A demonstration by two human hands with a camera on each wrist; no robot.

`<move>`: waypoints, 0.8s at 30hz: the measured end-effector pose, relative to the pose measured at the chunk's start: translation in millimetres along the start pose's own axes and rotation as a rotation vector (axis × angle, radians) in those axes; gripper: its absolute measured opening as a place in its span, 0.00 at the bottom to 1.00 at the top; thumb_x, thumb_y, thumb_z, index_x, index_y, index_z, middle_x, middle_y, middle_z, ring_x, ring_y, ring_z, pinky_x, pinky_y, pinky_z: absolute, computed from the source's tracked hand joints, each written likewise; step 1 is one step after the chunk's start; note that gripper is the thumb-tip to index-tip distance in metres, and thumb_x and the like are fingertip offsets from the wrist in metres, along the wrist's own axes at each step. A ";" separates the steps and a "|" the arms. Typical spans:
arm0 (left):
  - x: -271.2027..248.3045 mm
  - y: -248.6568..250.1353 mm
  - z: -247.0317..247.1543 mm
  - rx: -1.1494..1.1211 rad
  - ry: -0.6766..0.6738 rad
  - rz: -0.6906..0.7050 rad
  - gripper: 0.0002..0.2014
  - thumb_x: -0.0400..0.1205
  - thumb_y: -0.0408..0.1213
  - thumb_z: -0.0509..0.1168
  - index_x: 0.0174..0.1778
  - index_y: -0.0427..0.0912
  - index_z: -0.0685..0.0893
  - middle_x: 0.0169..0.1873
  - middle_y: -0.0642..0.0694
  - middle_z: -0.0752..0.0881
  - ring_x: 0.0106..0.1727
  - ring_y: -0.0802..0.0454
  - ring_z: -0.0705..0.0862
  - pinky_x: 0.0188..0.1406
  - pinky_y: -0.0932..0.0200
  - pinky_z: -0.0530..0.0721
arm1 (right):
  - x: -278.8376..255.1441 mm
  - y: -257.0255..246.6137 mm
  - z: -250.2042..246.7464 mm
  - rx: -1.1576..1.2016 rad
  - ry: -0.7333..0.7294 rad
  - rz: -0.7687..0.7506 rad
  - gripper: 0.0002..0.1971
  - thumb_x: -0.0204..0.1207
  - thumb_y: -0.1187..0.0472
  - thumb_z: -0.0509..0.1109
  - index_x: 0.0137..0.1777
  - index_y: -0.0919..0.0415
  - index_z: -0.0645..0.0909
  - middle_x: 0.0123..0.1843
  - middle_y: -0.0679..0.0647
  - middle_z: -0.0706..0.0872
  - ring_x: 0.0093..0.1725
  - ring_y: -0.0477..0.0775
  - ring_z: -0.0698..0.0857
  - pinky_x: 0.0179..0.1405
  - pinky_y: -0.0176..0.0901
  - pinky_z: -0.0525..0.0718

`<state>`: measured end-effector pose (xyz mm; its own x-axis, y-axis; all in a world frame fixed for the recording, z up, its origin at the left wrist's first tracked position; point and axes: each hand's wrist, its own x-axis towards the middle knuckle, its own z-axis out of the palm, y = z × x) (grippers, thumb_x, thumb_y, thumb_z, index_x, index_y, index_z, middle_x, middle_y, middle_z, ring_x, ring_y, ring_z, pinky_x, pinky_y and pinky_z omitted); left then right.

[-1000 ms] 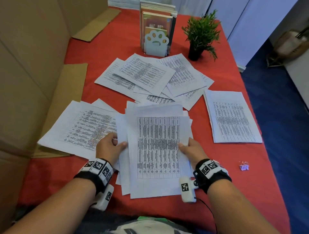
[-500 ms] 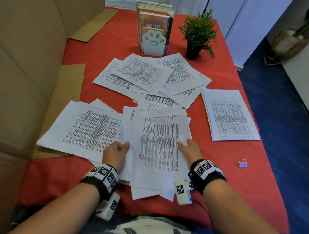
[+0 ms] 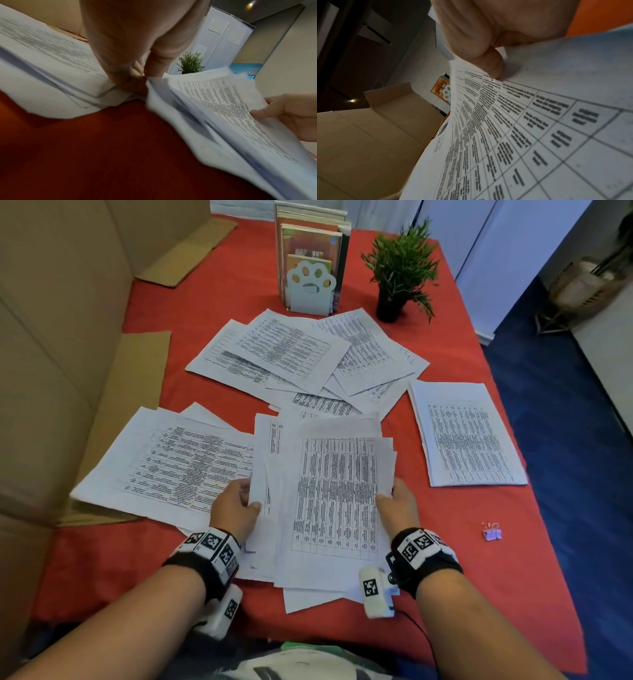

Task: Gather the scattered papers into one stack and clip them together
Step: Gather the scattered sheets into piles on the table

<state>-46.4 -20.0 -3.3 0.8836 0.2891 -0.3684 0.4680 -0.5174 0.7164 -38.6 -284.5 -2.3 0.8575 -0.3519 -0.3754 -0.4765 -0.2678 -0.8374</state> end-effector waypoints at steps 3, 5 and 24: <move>3.3 -5.0 -7.3 -0.006 0.013 -0.050 0.20 0.71 0.24 0.69 0.58 0.43 0.81 0.37 0.46 0.86 0.44 0.47 0.84 0.52 0.57 0.82 | 7.5 3.9 -9.4 0.010 0.074 -0.023 0.13 0.74 0.75 0.60 0.55 0.64 0.81 0.45 0.60 0.85 0.42 0.55 0.82 0.31 0.39 0.77; 5.3 -9.5 -13.4 -0.057 -0.013 -0.106 0.22 0.69 0.21 0.69 0.54 0.47 0.80 0.40 0.48 0.89 0.48 0.46 0.88 0.53 0.53 0.85 | 13.7 6.7 -17.6 0.022 0.103 -0.014 0.14 0.73 0.75 0.61 0.54 0.63 0.82 0.47 0.59 0.86 0.44 0.56 0.83 0.38 0.40 0.78; -10.1 3.8 -18.7 -0.153 -0.117 -0.056 0.19 0.78 0.38 0.68 0.66 0.46 0.78 0.60 0.45 0.85 0.58 0.44 0.84 0.60 0.48 0.81 | 0.2 -11.2 34.6 0.124 -0.139 -0.064 0.20 0.69 0.75 0.66 0.58 0.55 0.78 0.50 0.50 0.87 0.52 0.50 0.87 0.54 0.44 0.86</move>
<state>-53.9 -9.8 14.2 0.8563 0.2138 -0.4702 0.5165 -0.3726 0.7710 -26.3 -250.5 -6.7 0.9078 -0.2079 -0.3643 -0.4003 -0.1702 -0.9004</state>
